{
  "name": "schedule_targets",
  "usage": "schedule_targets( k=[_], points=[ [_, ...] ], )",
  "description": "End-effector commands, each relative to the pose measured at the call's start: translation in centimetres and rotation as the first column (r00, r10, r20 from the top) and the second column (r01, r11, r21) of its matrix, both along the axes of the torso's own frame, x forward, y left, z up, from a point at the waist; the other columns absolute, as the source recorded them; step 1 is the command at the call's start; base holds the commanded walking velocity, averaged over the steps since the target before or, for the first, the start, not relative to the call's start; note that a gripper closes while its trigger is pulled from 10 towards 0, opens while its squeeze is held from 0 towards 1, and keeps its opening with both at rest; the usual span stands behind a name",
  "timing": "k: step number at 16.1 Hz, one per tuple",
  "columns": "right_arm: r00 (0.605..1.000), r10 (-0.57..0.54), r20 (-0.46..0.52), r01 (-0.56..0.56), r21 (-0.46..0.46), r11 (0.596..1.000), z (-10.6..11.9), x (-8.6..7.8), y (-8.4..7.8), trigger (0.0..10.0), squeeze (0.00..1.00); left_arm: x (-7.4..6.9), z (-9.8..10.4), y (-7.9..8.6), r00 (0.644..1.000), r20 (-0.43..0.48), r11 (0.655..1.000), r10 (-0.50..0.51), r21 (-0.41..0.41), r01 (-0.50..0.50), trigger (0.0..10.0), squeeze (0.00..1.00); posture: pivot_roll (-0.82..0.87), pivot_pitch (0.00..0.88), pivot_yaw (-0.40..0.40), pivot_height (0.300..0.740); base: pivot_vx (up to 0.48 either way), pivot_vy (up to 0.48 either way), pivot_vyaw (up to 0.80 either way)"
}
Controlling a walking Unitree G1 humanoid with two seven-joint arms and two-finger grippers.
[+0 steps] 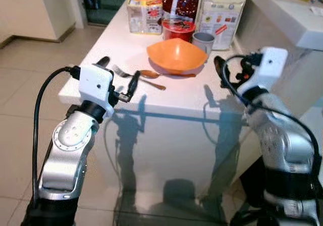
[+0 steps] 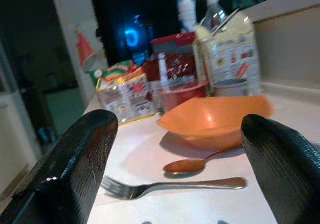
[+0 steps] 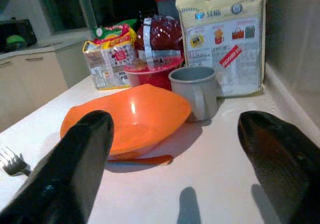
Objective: Setting the table
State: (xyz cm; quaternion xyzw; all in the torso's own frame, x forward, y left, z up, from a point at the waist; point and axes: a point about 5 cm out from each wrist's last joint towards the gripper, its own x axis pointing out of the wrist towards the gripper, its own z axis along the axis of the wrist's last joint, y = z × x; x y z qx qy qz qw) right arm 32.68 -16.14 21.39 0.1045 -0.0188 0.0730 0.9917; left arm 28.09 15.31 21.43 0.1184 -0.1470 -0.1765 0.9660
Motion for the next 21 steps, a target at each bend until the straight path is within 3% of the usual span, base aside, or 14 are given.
schedule_targets(
  k=[1, 2, 4, 7, 8, 9, 11, 16, 21],
  points=[
    [0.998, -0.037, -0.057, 0.037, 0.009, 0.999, -0.4, 0.7, -0.9, 10.0, 1.0, -0.2, 0.6, -1.1, 0.997, 0.01, 0.997, -0.076, 0.006, 0.076, 10.0, 0.0, 0.0, 0.0, -0.048, 0.74, 0.0, 0.0, 0.0],
    [0.991, -0.06, -0.117, 0.064, 0.029, 0.998, -0.8, 1.9, -1.4, 10.0, 1.0, -0.6, 0.8, -1.9, 0.99, 0.004, 0.99, -0.142, 0.013, 0.142, 10.0, 0.0, 0.0, 0.0, -0.049, 0.74, 0.0, 0.0, 0.0],
    [0.978, 0.005, -0.207, 0.01, 0.072, 0.997, -1.3, 4.1, -1.0, 10.0, 1.0, -1.1, 1.1, -2.9, 0.973, -0.011, 0.972, -0.231, 0.033, 0.232, 10.0, 0.0, 0.0, 0.0, -0.06, 0.74, 0.0, 0.0, 0.0],
    [0.953, 0.05, -0.298, -0.012, 0.128, 0.992, -1.4, 6.4, -0.1, 10.0, 1.0, -1.2, 1.4, -3.1, 0.96, -0.023, 0.959, -0.28, 0.051, 0.28, 10.0, 0.0, 0.01, 0.0, -0.072, 0.74, 0.0, 0.0, 0.0],
    [0.945, 0.079, -0.317, -0.019, 0.188, 0.982, -0.9, 7.3, 0.3, 10.0, 0.21, -1.2, 1.5, -3.2, 0.953, -0.037, 0.952, -0.3, 0.055, 0.302, 10.0, 0.0, 0.02, 0.0, -0.081, 0.74, 0.0, 0.0, 0.0],
    [0.941, 0.087, -0.327, -0.003, 0.251, 0.968, -0.5, 7.9, 0.4, 10.0, 0.0, -1.4, 1.6, -3.3, 0.948, -0.046, 0.946, -0.316, 0.06, 0.318, 10.0, 0.0, 0.03, 0.0, -0.09, 0.74, 0.0, 0.0, 0.0],
    [0.941, 0.1, -0.324, 0.024, 0.358, 0.933, 0.3, 8.7, 0.5, 10.0, 0.0, -1.7, 1.8, -3.4, 0.943, -0.053, 0.941, -0.33, 0.064, 0.333, 10.0, 0.0, 0.03, 0.0, -0.099, 0.74, 0.0, 0.0, 0.0],
    [0.924, 0.041, -0.38, 0.12, 0.391, 0.913, 0.0, 9.2, 0.1, 10.0, 0.0, -2.4, 1.8, -3.9, 0.926, -0.083, 0.927, -0.367, 0.053, 0.372, 10.0, 0.0, 0.04, 0.0, -0.108, 0.74, 0.0, 0.0, 0.0],
    [0.919, 0.082, -0.386, 0.12, 0.47, 0.874, 0.1, 9.3, 0.7, 10.0, 0.0, -2.6, 1.9, -4.1, 0.919, -0.097, 0.921, -0.383, 0.043, 0.388, 10.0, 0.0, 0.04, 0.0, -0.109, 0.74, 0.0, 0.0, 0.0]
  ],
)
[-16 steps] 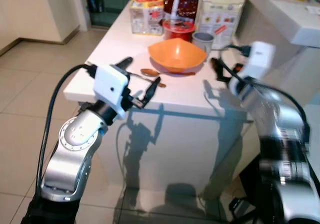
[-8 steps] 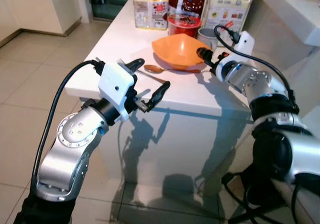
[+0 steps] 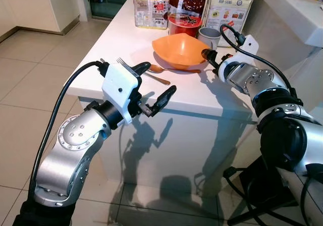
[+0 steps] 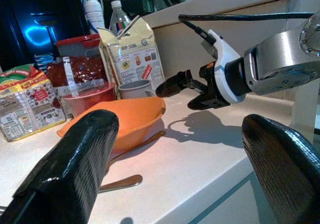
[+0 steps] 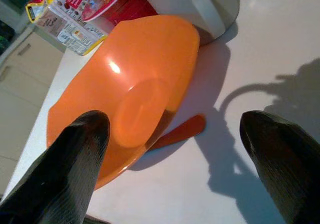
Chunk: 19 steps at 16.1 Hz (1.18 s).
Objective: Setting the table
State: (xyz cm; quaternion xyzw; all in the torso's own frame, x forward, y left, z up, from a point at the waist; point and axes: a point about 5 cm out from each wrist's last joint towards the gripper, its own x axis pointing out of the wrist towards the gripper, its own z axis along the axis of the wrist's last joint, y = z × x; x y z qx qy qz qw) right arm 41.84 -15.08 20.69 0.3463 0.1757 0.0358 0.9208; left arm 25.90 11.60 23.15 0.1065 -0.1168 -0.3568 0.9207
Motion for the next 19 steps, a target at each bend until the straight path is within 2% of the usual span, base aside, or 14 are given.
schedule_targets(
  k=[1, 3, 5, 9, 11, 12, 13, 15, 19],
  points=[
    [1.0, -0.023, 0.017, 0.022, 0.037, 0.999, 0.7, 0.2, -0.3, 10.0, 0.0, -0.4, 0.2, -0.4, 0.999, 0.005, 0.999, -0.035, 0.007, 0.035, 10.0, 0.0, 0.04, 0.0, -0.109, 0.74, 0.0, 0.0, 0.0],
    [1.0, 0.002, 0.012, -0.003, 0.063, 0.998, 0.7, 0.2, 0.4, 10.0, 0.0, -0.6, 0.2, -0.5, 0.999, -0.001, 0.999, -0.04, 0.007, 0.04, 10.0, 0.0, 0.04, 0.0, -0.114, 0.74, 0.0, 0.0, 0.0],
    [0.999, 0.036, -0.016, -0.036, 0.022, 0.999, 0.0, 0.0, 0.9, 10.0, 0.0, -0.9, 0.2, -0.4, 0.999, -0.011, 0.999, -0.044, 0.012, 0.044, 10.0, 0.0, 0.05, 0.0, -0.122, 0.74, 0.0, 0.0, 0.0],
    [0.998, 0.034, -0.062, -0.035, -0.024, 0.999, -0.9, -0.2, 1.0, 10.0, 0.0, -1.0, 0.0, -0.5, 0.999, -0.02, 0.999, -0.043, 0.017, 0.044, 10.0, 0.0, 0.05, 0.0, -0.123, 0.74, 0.0, 0.0, 0.0],
    [0.997, 0.022, -0.076, -0.023, -0.007, 1.0, -1.2, -0.3, 0.9, 10.0, 0.0, -1.0, 0.0, -0.6, 0.999, -0.024, 0.999, -0.046, 0.019, 0.046, 10.0, 0.0, 0.05, 0.0, -0.123, 0.74, 0.0, 0.0, 0.0],
    [0.997, 0.016, -0.08, -0.016, 0.0, 1.0, -1.3, -0.3, 0.8, 5.5, 0.0, -1.0, 0.0, -0.6, 0.999, -0.025, 0.999, -0.046, 0.019, 0.046, 10.0, 0.0, 0.05, 0.0, -0.123, 0.74, 0.0, 0.0, 0.0],
    [0.997, 0.015, -0.081, -0.015, 0.003, 1.0, -1.3, -0.3, 0.8, 3.1, 0.0, -1.0, 0.0, -0.6, 0.999, -0.026, 0.999, -0.046, 0.019, 0.046, 10.0, 0.0, 0.05, 0.0, -0.123, 0.74, 0.0, 0.0, 0.0],
    [0.996, 0.018, -0.09, -0.017, 0.021, 1.0, -1.4, -0.4, 0.9, 0.0, 0.0, -1.0, 0.0, -0.6, 0.999, -0.028, 0.999, -0.046, 0.02, 0.047, 10.0, 0.0, 0.05, 0.0, -0.123, 0.74, 0.0, 0.0, 0.0],
    [0.991, 0.065, -0.121, -0.06, 0.04, 0.997, -1.7, -0.6, 1.2, 0.0, 0.0, -1.1, -0.1, -0.7, 0.998, -0.036, 0.998, -0.055, 0.022, 0.056, 10.0, 0.0, 0.05, 0.0, -0.126, 0.74, 0.0, 0.0, 0.0]
  ],
)
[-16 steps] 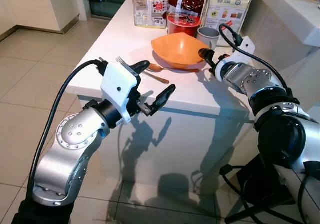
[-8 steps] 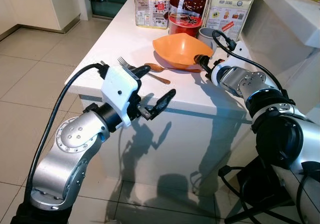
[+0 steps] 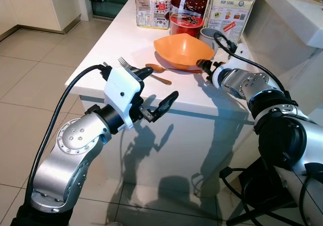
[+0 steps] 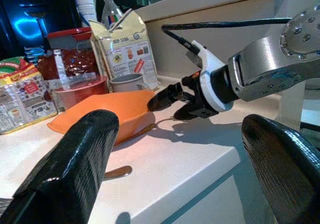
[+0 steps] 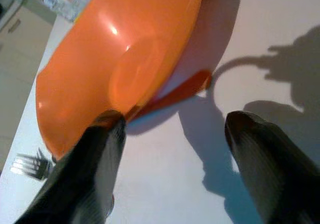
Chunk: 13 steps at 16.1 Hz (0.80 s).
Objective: Setting the table
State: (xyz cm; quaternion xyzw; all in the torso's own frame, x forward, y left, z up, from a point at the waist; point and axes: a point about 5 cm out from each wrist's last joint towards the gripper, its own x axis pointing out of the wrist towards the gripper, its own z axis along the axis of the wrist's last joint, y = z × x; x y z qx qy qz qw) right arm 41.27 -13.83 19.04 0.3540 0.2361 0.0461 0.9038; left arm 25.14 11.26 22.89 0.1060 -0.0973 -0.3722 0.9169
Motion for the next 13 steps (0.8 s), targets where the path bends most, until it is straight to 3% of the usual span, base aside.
schedule_targets(
  k=[1, 13],
  points=[
    [1.0, 0.008, -0.018, -0.008, 0.015, 1.0, -0.07, -0.09, 0.0, 0.0, 0.0, -0.4, 0.19, -0.36, 1.0, 0.002, 0.999, -0.031, 0.006, 0.031, 10.0, 0.0, 0.05, 0.0, -0.126, 0.74, 0.0, 0.0, 0.0],
    [0.997, -0.025, -0.074, 0.034, 0.122, 0.992, -0.62, -0.33, -0.13, 0.0, 0.0, -0.43, 0.17, -0.47, 0.999, -0.004, 0.999, -0.041, 0.008, 0.041, 10.0, 0.0, 0.05, 0.0, -0.128, 0.74, 0.0, 0.0, 0.0]
  ],
)
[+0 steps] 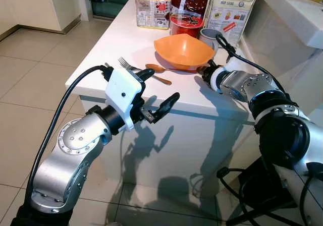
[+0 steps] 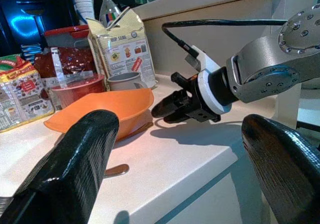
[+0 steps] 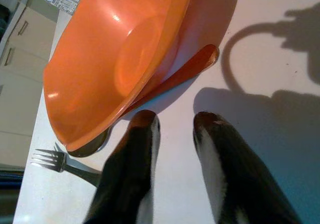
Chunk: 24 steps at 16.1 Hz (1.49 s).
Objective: Setting the table
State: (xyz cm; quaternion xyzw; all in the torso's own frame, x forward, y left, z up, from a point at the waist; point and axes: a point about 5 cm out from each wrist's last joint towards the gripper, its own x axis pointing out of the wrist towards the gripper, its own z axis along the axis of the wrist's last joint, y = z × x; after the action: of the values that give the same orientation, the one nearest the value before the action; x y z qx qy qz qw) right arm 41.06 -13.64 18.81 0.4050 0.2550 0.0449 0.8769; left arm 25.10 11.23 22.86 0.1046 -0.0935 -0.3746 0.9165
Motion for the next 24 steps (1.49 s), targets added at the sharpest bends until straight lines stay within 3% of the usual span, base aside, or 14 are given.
schedule_targets(
  k=[1, 7, 10, 13, 15, 16, 17, 18, 19, 20, 21, 22, 24],
  points=[
    [1.0, -0.022, -0.022, 0.022, 0.017, 1.0, -0.4, -0.1, -0.4, 0.0, 0.0, -0.4, 0.2, -0.4, 0.999, 0.004, 0.999, -0.037, 0.008, 0.037, 10.0, 0.0, 0.05, 0.0, -0.128, 0.74, 0.0, 0.0, 0.0],
    [0.999, -0.052, -0.013, 0.052, 0.032, 0.998, -0.3, 0.0, -0.9, 0.0, 0.0, -0.3, 0.2, -0.5, 0.999, 0.01, 0.999, -0.035, 0.012, 0.035, 10.0, 0.0, 0.06, 0.0, -0.128, 0.74, 0.0, 0.0, 0.0],
    [0.998, -0.036, 0.05, 0.039, -0.064, 0.997, 1.0, 0.2, -2.5, 0.0, 0.0, -0.2, 0.4, -0.4, 1.0, 0.025, 1.0, -0.016, -0.001, 0.016, 10.0, 0.0, 0.05, 0.0, -0.129, 0.74, 0.0, 0.0, 0.0],
    [0.997, -0.03, 0.07, 0.034, -0.07, 0.997, 1.8, 0.2, -3.6, 0.0, 0.0, 0.0, 0.3, -0.6, 1.0, 0.027, 1.0, -0.014, -0.012, 0.015, 10.0, 0.0, 0.03, 0.0, -0.108, 0.74, 0.0, 0.0, 0.0],
    [0.995, 0.014, 0.098, -0.001, -0.129, 0.992, 2.2, 0.2, -4.0, 0.0, 0.0, 0.3, 0.3, -0.9, 0.999, 0.039, 1.0, -0.006, -0.011, 0.007, 10.0, 0.0, 0.02, 0.0, -0.103, 0.74, 0.0, 0.0, 0.0],
    [0.977, 0.07, 0.2, -0.03, -0.195, 0.98, 3.2, 0.4, -4.0, 0.0, 0.0, 0.8, 0.4, -0.7, 0.997, 0.051, 0.998, 0.063, -0.003, -0.063, 10.0, 0.0, 0.02, 0.0, -0.103, 0.74, 0.0, 0.0, 0.0],
    [0.96, 0.106, 0.259, -0.043, -0.237, 0.971, 3.8, 0.5, -4.0, 1.4, 0.0, 1.2, 0.3, -0.4, 0.993, 0.045, 0.994, 0.107, 0.006, -0.108, 10.0, 0.0, 0.02, 0.0, -0.106, 0.74, 0.0, 0.0, 0.0],
    [0.915, 0.159, 0.372, -0.04, -0.308, 0.951, 4.6, 0.4, -3.9, 10.0, 0.0, 1.7, 0.3, 0.0, 0.984, 0.05, 0.986, 0.169, 0.003, -0.169, 10.0, 0.0, 0.03, 0.0, -0.109, 0.74, 0.0, 0.0, 0.0],
    [0.841, 0.239, 0.486, 0.021, -0.471, 0.882, 4.9, -0.4, -4.0, 10.0, 0.0, 2.2, 0.3, 0.9, 0.962, 0.071, 0.964, 0.264, -0.014, -0.264, 10.0, 0.0, 0.03, 0.0, -0.109, 0.74, 0.0, 0.0, 0.0],
    [0.811, 0.283, 0.511, 0.049, -0.543, 0.838, 4.8, -1.1, -4.0, 10.0, 0.0, 2.5, 0.2, 1.6, 0.941, 0.083, 0.944, 0.329, -0.022, -0.329, 10.0, 0.0, 0.03, 0.0, -0.104, 0.74, 0.0, 0.0, 0.0],
    [0.785, 0.286, 0.549, 0.1, -0.569, 0.816, 4.2, -3.0, -4.2, 10.0, 0.0, 3.2, 0.0, 3.4, 0.876, 0.081, 0.879, 0.476, -0.069, -0.471, 10.0, 0.0, 0.02, 0.0, -0.097, 0.74, 0.0, 0.0, 0.0],
    [0.784, 0.265, 0.562, 0.115, -0.551, 0.826, 4.1, -3.7, -4.2, 10.0, 0.0, 3.2, -0.1, 3.8, 0.868, 0.075, 0.871, 0.491, -0.083, -0.485, 10.0, 0.0, 0.02, 0.0, -0.094, 0.74, 0.0, 0.0, 0.0],
    [0.733, 0.293, 0.613, 0.174, -0.586, 0.791, 3.4, -6.7, -3.6, 10.0, 0.0, 3.3, 0.2, 3.8, 0.87, 0.1, 0.874, 0.484, -0.103, -0.474, 10.0, 0.0, 0.01, 0.0, -0.074, 0.74, 0.298, 0.0, 0.0]
  ],
)
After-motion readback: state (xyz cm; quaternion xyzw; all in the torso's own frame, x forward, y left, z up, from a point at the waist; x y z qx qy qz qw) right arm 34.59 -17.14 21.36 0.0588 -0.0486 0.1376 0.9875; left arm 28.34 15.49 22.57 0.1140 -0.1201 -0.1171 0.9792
